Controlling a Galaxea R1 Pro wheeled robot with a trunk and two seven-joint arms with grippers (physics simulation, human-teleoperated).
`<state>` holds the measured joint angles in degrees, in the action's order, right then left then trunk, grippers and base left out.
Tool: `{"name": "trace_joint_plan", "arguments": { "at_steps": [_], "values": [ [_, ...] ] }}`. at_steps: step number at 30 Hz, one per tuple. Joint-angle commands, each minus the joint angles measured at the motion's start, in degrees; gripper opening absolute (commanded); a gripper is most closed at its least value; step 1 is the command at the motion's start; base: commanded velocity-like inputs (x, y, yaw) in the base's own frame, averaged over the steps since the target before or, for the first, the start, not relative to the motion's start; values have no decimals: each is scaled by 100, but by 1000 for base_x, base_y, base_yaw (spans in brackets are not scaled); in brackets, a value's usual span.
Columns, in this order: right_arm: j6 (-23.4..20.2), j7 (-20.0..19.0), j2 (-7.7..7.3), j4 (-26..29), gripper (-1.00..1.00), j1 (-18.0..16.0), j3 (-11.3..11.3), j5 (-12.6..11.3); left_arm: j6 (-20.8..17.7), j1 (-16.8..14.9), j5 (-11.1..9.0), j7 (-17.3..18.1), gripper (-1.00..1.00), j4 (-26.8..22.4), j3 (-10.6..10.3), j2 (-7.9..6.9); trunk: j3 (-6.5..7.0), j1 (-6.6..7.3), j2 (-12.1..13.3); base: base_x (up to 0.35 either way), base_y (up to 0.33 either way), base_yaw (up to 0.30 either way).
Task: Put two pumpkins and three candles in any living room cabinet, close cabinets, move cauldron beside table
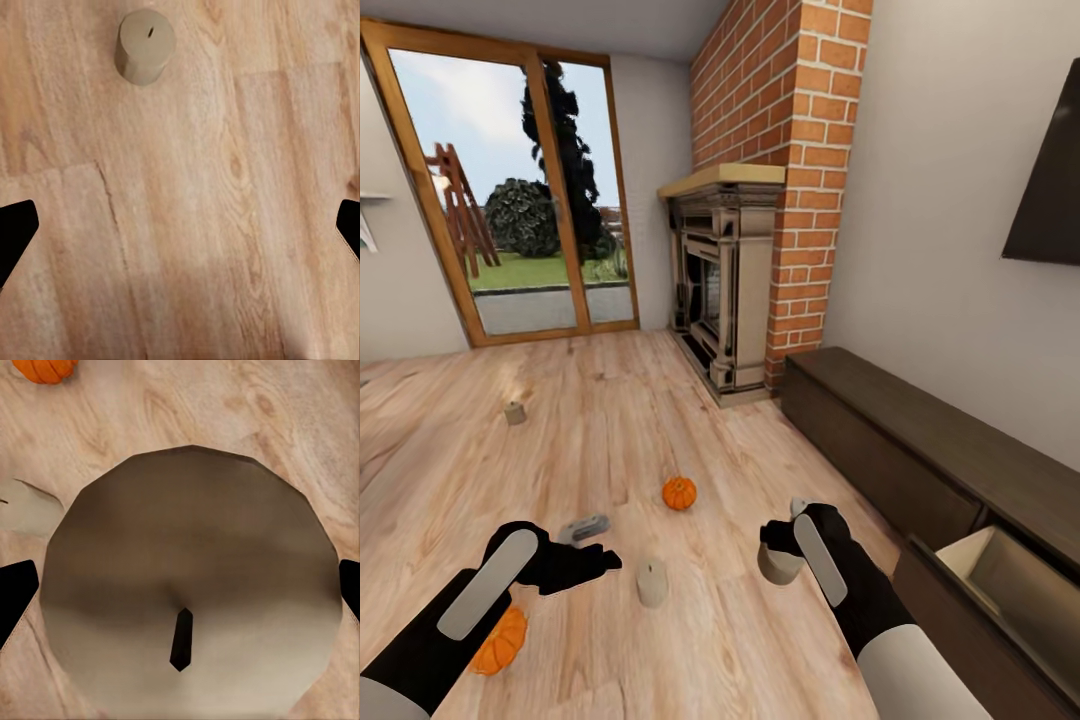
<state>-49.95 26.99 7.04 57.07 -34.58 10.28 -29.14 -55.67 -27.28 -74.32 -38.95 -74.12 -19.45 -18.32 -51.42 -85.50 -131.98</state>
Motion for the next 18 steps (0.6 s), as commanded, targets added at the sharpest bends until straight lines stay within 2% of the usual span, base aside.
{"name": "trace_joint_plan", "arguments": {
  "at_steps": [1, 18],
  "values": [
    [-6, 61, -1, 6, -100, -5, 9, -56, 3, -5, -59, -60, 100, -6, -11, -5, -6, -2, -3, 322, 0, 0],
    [-6, 69, 8, 6, -100, -5, 12, -56, 7, -5, -57, -60, 100, 19, 10, -5, -6, -2, -3, 312, -2, 0]
  ]
}}
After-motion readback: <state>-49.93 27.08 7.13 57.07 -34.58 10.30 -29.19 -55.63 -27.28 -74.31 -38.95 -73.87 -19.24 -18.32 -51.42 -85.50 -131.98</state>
